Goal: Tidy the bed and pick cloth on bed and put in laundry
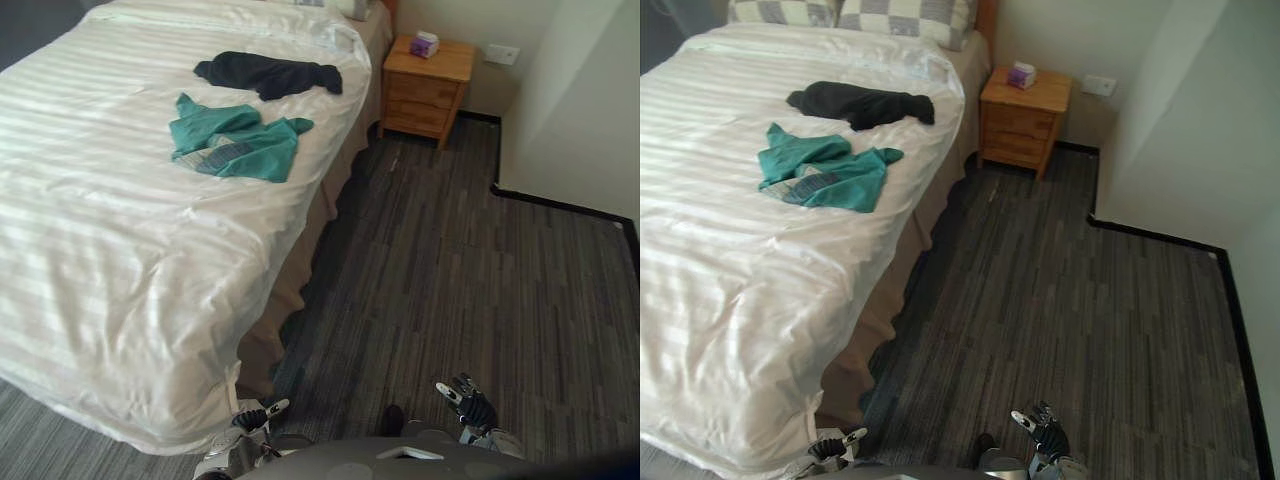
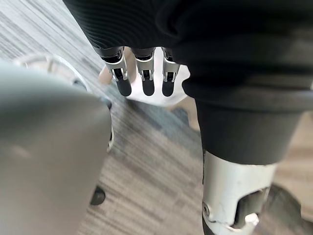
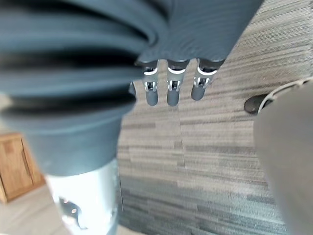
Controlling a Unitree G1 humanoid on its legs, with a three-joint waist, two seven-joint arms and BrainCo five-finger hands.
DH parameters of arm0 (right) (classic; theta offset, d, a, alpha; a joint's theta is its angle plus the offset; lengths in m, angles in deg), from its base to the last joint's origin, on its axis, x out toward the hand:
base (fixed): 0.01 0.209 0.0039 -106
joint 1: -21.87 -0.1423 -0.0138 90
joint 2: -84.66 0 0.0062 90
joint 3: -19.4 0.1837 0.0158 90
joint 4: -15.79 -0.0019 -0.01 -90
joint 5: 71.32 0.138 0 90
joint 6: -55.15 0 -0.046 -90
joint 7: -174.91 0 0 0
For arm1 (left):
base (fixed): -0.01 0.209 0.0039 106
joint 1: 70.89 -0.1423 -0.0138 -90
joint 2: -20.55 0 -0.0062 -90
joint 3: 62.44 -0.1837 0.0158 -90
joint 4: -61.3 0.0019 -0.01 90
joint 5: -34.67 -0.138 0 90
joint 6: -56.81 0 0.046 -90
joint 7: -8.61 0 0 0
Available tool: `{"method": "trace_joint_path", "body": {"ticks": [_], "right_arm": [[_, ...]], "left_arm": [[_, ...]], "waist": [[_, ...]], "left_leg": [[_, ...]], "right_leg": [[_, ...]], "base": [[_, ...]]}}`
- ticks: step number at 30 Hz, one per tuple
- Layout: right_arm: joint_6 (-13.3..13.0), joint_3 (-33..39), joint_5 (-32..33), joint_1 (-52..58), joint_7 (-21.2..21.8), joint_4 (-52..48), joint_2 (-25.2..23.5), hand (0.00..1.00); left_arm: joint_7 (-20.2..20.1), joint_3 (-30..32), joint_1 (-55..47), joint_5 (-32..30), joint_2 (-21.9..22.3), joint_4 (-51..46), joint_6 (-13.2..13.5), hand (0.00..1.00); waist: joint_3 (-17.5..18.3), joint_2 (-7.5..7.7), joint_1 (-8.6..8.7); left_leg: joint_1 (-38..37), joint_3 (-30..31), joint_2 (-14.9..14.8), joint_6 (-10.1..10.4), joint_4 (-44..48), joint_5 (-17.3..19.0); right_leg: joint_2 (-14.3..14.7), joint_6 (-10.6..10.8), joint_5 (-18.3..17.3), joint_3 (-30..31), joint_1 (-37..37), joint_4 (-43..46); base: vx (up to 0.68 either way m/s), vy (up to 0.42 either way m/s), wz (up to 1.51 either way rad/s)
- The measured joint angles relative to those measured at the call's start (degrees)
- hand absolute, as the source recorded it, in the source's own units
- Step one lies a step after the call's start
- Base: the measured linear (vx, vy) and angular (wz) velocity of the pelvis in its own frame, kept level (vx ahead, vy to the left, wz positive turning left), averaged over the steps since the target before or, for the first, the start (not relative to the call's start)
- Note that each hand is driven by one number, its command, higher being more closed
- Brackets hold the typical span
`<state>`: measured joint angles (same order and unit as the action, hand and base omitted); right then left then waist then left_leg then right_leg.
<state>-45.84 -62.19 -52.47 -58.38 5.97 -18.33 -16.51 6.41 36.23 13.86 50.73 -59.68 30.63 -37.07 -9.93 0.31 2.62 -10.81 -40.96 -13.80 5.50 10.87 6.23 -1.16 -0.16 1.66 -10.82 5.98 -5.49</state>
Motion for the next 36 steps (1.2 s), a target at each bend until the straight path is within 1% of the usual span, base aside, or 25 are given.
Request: {"method": "trace_joint_path", "body": {"ticks": [1,2,3,4,5,6,7,11,12,16,19,21,22,24,25,26,28,29,30,31,32,33,34,35,36], "right_arm": [[0.3,0.0,0.0,0.0,0.0,0.4,0.4,0.0],[0.5,0.0,0.0,-0.3,0.0,1.2,0.8,0.0],[0.6,0.0,-0.2,-1.1,0.1,2.1,1.8,0.0],[0.5,0.0,-0.6,-1.1,0.2,2.2,2.3,0.0],[0.6,0.1,-1.6,-0.5,0.5,2.9,3.1,0.0],[0.6,0.3,-2.0,-0.5,0.6,3.4,3.0,0.0],[0.7,0.5,-2.1,0.8,1.1,3.5,2.4,0.0],[3.4,0.7,0.7,3.0,2.0,4.2,1.5,0.0],[3.2,3.5,1.2,3.4,2.3,5.2,0.4,0.0],[3.2,3.5,1.2,3.4,2.3,5.2,0.4,0.0],[3.3,3.4,1.3,3.3,2.2,5.0,0.4,0.0],[3.8,3.4,1.6,3.2,1.9,4.1,0.7,0.0],[3.9,3.4,2.1,2.5,1.2,3.3,0.8,0.0],[4.4,3.5,2.3,1.4,0.1,2.3,0.6,0.0],[4.5,3.5,2.3,1.6,-0.3,1.7,0.3,0.0],[5.0,3.4,2.3,1.7,-0.9,0.1,0.0,0.0],[5.2,2.6,2.2,2.0,-1.7,-2.7,0.6,0.0],[5.0,1.2,2.3,2.1,-1.9,-4.3,0.8,0.0],[5.1,0.7,2.2,2.0,-2.0,-4.6,1.3,0.0],[5.5,0.6,2.2,2.0,-2.0,-5.0,1.6,0.0],[6.5,0.5,2.3,2.4,-2.2,-5.1,1.9,0.0],[6.6,0.6,2.3,2.7,-2.2,-4.9,2.1,0.0],[6.8,0.7,2.3,3.4,-2.1,-4.6,2.5,0.0],[6.8,0.8,2.3,3.5,-2.0,-4.5,2.4,0.0],[6.6,1.1,2.2,3.1,-1.1,-4.2,2.2,0.0]], "left_arm": [[0.0,0.9,0.0,0.0,0.3,0.1,0.1,0.0],[0.0,1.3,-0.2,0.0,0.8,0.2,0.2,0.0],[0.0,1.5,-0.5,0.1,1.2,0.5,0.2,0.0],[0.0,1.4,-0.7,0.2,1.4,0.6,0.1,0.0],[-0.4,0.3,-0.7,0.3,2.0,0.6,-0.3,0.0],[-0.5,0.3,-0.3,0.4,2.3,0.7,-0.4,0.0],[-0.6,0.0,0.2,0.4,2.4,0.7,-0.4,0.0],[0.1,-2.1,1.6,-1.1,2.2,0.6,-0.7,0.0],[-0.3,-0.7,2.3,-1.0,2.9,2.7,-7.2,0.0],[-0.3,-0.7,2.2,-1.0,3.0,2.7,-7.2,0.0],[-0.3,-0.7,2.0,-0.8,3.3,2.4,-7.1,0.0],[0.0,-0.6,1.9,0.2,3.6,0.5,-7.0,0.0],[0.2,-0.2,2.0,0.5,3.8,0.2,-7.0,0.0],[0.3,0.6,2.0,0.8,3.2,-0.1,-6.9,0.0],[0.7,0.6,2.1,0.9,2.7,-0.9,-6.8,0.0],[1.7,0.9,1.8,0.9,2.4,-2.3,-6.6,0.0],[2.9,1.3,1.1,1.3,2.9,-2.3,-6.4,0.0],[3.9,2.3,1.7,1.0,2.4,-2.8,-5.4,0.0],[4.2,3.0,2.4,0.2,2.0,-4.6,-5.1,0.0],[4.2,3.1,2.7,0.0,1.8,-5.0,-4.7,0.0],[3.6,3.3,3.2,0.1,1.6,-6.4,-4.3,0.0],[3.2,3.4,3.5,0.1,1.7,-6.5,-3.9,0.0],[2.4,3.7,3.8,0.2,1.7,-7.2,-3.5,0.0],[2.0,3.7,3.8,0.2,1.7,-7.6,-3.1,0.0],[1.2,3.7,3.8,0.2,2.2,-8.7,-2.4,0.0]], "waist": [[0.0,-0.01,-0.21],[0.0,-0.36,-0.68],[0.1,-1.5,-0.89],[0.3,-2.09,-0.71],[0.5,-3.53,-0.32],[0.6,-3.63,-0.18],[0.5,-2.85,0.36],[1.0,-2.01,0.49],[2.3,-2.12,0.97],[2.3,-2.18,0.95],[2.5,-2.24,0.99],[1.9,-2.63,0.23],[1.3,-2.63,-0.36],[0.0,-2.1,-0.25],[-0.3,-1.33,0.06],[-0.3,-0.58,-0.02],[-0.8,-1.71,0.01],[-2.1,-1.3,0.71],[-2.7,-1.87,1.01],[-3.1,-2.17,0.97],[-5.0,-2.75,1.15],[-5.3,-2.99,1.14],[-5.5,-3.04,1.12],[-5.6,-2.76,0.97],[-5.9,-2.15,0.35]], "left_leg": [[0.2,4.3,0.4,-0.9,0.5,0.7],[0.2,13.0,2.5,-1.3,-0.5,3.1],[0.0,21.6,5.5,-1.5,-2.1,5.3],[-0.1,24.4,6.4,-1.7,-3.0,6.4],[-0.4,28.0,6.9,-2.1,-4.8,10.1],[-0.5,27.2,7.0,-2.5,-4.5,10.3],[-0.5,26.6,7.3,-2.6,-4.1,10.2],[-2.1,24.3,8.0,-2.7,-4.2,10.2],[-4.1,26.6,6.8,-1.5,-4.7,9.8],[-3.9,26.7,6.8,-1.5,-4.8,9.8],[-1.9,27.3,6.7,-1.2,-4.9,9.4],[-0.9,26.3,6.4,-1.1,-4.7,9.4],[-0.6,24.8,6.0,-0.7,-4.4,9.4],[-0.6,22.4,5.9,0.4,-3.4,10.0],[-0.2,21.6,5.9,1.3,-2.6,10.9],[0.9,19.5,5.0,2.0,0.6,13.8],[1.1,16.7,2.7,3.1,4.0,15.9],[5.1,16.5,-0.2,4.2,17.7,16.8],[12.0,18.1,-4.3,1.1,33.2,11.3],[15.0,20.1,-5.8,-0.9,39.4,6.7],[20.0,24.6,-6.8,-0.1,50.1,5.3],[21.5,25.4,-6.3,0.2,52.7,6.3],[24.6,26.4,-4.3,0.4,54.6,7.6],[25.5,26.1,-2.9,0.4,53.8,7.9],[27.6,24.4,0.3,0.2,47.6,8.9]], "right_leg": [[0.3,0.0,0.4,2.6,-0.4,0.0],[0.8,-0.3,1.1,6.8,-1.7,0.0],[1.7,-0.1,2.0,11.0,-3.2,-0.1],[2.3,-0.1,2.4,12.4,-3.9,-0.3],[3.9,0.5,3.9,14.2,-5.1,-0.4],[3.7,1.2,4.5,14.7,-5.1,-0.4],[3.3,1.0,5.1,14.9,-5.1,-0.4],[3.0,1.6,5.6,16.4,-5.0,-0.4],[4.1,0.8,4.2,15.4,-4.4,-0.5],[4.0,0.8,4.1,15.2,-4.5,-0.5],[2.9,0.7,3.8,12.0,-5.5,-0.2],[2.6,0.4,2.6,9.5,-8.3,3.2],[2.2,0.0,0.3,7.5,-11.4,9.2],[0.6,-0.4,-4.8,4.6,-16.6,19.9],[-0.4,-1.1,-7.6,2.7,-19.1,25.4],[-1.5,-3.0,-11.6,-1.0,-22.8,32.1],[-1.1,-3.4,-15.2,-3.1,-24.2,36.5],[-0.5,-4.7,-18.7,-3.2,-24.2,38.0],[0.4,-5.7,-19.7,-3.1,-23.3,37.9],[1.1,-6.1,-20.0,-2.6,-21.9,37.2],[2.4,-7.2,-21.2,-1.2,-17.4,35.5],[2.7,-7.2,-21.2,-0.9,-15.5,34.6],[3.2,-7.0,-21.6,-0.4,-11.6,32.3],[3.3,-6.8,-21.6,0.1,-9.8,31.1],[4.0,-6.6,-21.5,1.7,-5.7,27.7]], "base": [[-0.06,-0.04,-1.33],[-0.08,0.024,-1.9],[-0.08,0.077,-1.8],[-0.08,0.127,-1.68],[-0.06,0.129,-1.0],[-0.05,0.119,-0.76],[-0.04,0.111,-0.34],[0.01,0.097,-0.25],[0.03,0.038,-0.07],[0.0,0.0,0.03],[0.0,-0.003,0.26],[0.02,-0.005,-0.07],[0.03,-0.015,-0.39],[0.01,-0.05,-0.33],[0.01,-0.185,-0.47],[0.04,-0.213,-0.63],[0.16,-0.175,-0.61],[0.23,-0.231,-0.49],[0.26,-0.254,-0.42],[0.38,-0.33,-0.38],[0.41,-0.245,-0.24],[0.5,-0.262,-0.19],[0.34,-0.171,-0.14],[0.51,-0.241,-0.38],[0.45,-0.191,-0.51]]}}
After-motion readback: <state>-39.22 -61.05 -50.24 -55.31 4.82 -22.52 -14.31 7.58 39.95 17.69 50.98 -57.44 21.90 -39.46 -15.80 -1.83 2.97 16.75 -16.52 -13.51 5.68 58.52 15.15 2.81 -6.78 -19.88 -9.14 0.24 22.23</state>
